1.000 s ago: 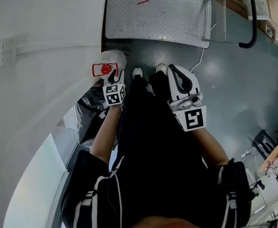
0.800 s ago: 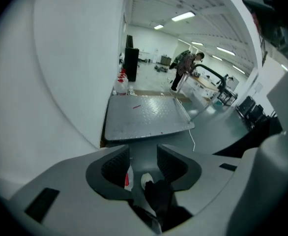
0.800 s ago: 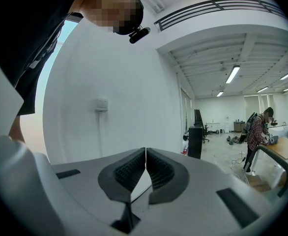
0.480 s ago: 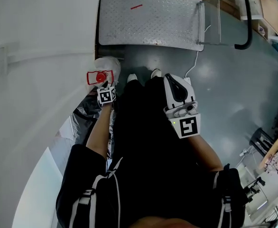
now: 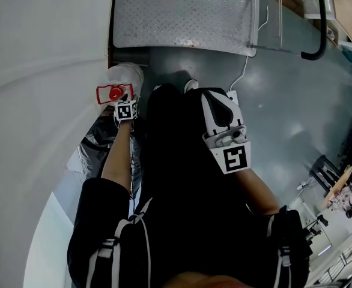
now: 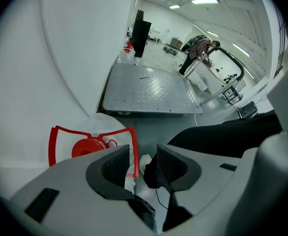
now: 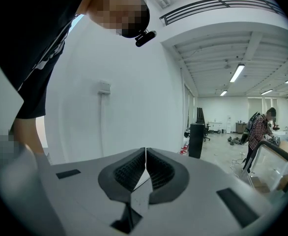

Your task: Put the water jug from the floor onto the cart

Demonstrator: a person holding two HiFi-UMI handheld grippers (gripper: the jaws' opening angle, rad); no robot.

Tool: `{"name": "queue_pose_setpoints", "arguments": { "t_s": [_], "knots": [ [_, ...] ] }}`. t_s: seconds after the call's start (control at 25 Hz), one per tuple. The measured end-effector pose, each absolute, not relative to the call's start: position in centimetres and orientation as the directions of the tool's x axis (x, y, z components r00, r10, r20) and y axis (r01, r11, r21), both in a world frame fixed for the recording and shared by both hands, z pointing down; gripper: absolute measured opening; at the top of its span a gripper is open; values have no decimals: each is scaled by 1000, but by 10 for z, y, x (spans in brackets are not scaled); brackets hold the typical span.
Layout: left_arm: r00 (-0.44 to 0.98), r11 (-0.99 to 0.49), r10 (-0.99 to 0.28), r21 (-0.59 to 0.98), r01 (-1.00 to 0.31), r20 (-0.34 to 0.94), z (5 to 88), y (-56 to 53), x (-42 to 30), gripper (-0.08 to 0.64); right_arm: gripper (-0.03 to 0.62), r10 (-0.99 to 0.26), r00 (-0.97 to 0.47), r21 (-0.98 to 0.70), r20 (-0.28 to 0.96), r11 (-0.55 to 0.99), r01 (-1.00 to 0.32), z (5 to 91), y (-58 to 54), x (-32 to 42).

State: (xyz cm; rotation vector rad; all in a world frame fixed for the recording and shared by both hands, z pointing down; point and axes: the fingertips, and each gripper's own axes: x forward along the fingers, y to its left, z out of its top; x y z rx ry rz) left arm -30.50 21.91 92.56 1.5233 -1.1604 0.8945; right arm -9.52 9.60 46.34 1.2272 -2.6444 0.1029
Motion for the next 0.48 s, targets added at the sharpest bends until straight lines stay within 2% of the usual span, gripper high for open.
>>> {"name": "queue_pose_setpoints", "arguments": {
  "t_s": [0.48],
  "knots": [
    [244, -66, -174, 236, -970, 954, 993, 208, -303, 167, 20, -805, -511, 23, 303, 542, -840, 521, 80, -48]
  ]
}}
